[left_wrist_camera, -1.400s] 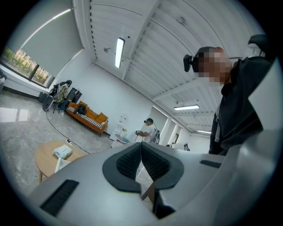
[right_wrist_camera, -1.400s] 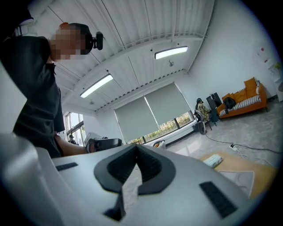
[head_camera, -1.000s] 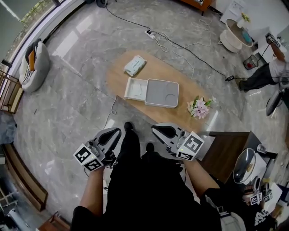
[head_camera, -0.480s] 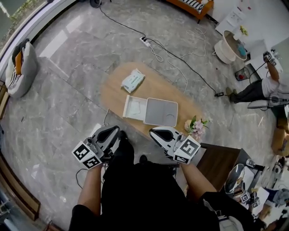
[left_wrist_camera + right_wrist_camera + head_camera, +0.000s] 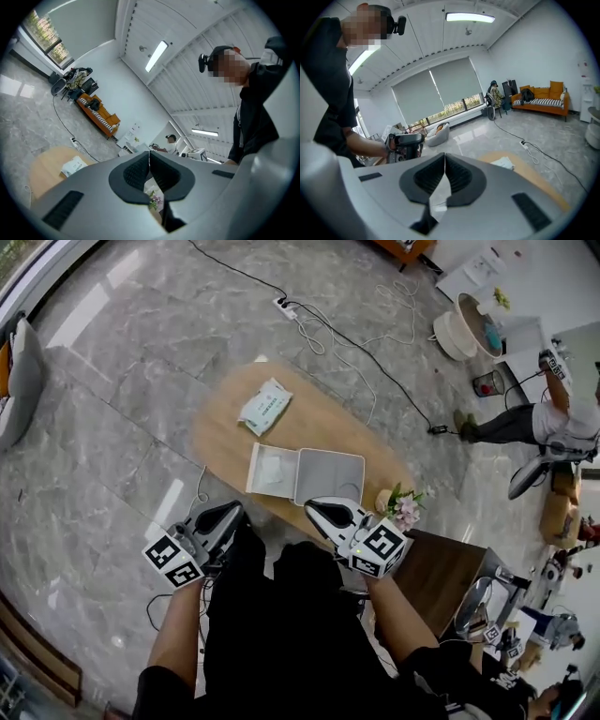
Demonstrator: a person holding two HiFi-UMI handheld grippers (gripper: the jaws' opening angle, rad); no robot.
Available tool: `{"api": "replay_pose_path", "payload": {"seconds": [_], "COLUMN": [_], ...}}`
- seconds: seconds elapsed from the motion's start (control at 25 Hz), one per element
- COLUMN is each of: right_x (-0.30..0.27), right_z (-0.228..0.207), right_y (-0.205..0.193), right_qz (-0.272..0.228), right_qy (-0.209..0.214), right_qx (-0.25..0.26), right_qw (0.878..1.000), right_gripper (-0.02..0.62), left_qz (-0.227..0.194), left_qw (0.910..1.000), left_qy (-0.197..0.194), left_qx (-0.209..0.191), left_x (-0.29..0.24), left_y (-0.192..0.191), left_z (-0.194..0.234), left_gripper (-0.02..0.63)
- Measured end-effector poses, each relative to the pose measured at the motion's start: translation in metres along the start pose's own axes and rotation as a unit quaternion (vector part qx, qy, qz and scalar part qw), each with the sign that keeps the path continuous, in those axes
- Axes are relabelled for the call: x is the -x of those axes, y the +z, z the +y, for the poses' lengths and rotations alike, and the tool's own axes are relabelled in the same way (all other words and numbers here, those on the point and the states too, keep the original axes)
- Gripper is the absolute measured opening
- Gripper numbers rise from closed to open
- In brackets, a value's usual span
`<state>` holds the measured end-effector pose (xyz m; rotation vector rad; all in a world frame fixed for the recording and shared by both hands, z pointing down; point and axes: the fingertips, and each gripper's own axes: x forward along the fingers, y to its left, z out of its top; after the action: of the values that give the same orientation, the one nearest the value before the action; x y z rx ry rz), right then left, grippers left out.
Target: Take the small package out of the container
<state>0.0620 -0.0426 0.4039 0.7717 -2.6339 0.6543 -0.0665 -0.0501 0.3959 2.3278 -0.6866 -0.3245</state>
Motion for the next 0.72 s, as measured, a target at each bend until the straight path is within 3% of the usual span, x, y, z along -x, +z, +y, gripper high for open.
{"api": "replay_pose_path", "payload": {"seconds": [0.4,0.6,0.72], "right_x": [-0.077,-0.111,-0.13], "right_z": [-0.082,-0.123,-0.14], "right_y": [-0.075,-0.122,-0.146], "right_qz": [0.059,0.095,0.124], "right_qy": [0.002,-0.01,-0.018], "right_qx": [-0.041,-0.037,-0.029], "right_qw": [0.997,0.995,0.992], "right_gripper": [0.015,0.018,0.054], "left_qz": [0.05,0.064,0.077], "left_qw": [0.9983,0.9967,0.9954], "left_qy": [0.023,0.047,0.054], "left_qx": [0.017,0.016,0.017], "left_x": [-0.028,-0.033,-0.033], "left_y": [-0.057,-0.088,-0.103], "left_z": [0.078,0.123,0.143], "left_gripper": [0.018,0.018,0.018]}}
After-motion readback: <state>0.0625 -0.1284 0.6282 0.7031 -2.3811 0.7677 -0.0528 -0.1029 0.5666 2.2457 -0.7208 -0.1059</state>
